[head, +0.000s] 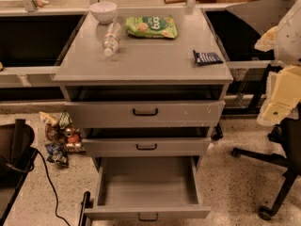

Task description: Place rxbar blueberry into bottom drawer

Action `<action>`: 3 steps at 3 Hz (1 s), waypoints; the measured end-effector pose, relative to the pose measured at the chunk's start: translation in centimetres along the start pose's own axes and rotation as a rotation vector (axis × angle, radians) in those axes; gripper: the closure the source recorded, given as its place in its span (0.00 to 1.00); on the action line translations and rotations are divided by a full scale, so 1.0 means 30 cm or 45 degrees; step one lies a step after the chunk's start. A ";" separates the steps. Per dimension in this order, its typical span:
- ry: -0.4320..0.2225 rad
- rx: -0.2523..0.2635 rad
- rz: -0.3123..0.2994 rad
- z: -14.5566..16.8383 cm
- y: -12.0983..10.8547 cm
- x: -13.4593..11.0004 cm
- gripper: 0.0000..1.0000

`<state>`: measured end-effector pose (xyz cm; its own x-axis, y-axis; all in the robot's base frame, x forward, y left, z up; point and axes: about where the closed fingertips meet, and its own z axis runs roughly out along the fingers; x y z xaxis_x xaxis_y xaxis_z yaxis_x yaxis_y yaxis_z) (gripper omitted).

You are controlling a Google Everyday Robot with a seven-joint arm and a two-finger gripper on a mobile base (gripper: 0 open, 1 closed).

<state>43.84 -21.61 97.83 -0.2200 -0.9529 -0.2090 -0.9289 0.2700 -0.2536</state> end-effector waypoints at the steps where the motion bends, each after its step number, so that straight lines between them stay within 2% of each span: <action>1: -0.002 0.002 -0.001 -0.001 -0.002 -0.001 0.00; 2: -0.114 -0.011 -0.034 0.065 -0.099 -0.024 0.00; 3: -0.242 -0.044 -0.070 0.169 -0.247 -0.077 0.00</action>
Offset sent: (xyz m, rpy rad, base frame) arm 0.0937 0.0006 -0.0268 0.2120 -0.0378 0.1351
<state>52.74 -20.70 95.41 -0.1116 -0.9217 -0.3714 -0.9483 0.2105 -0.2376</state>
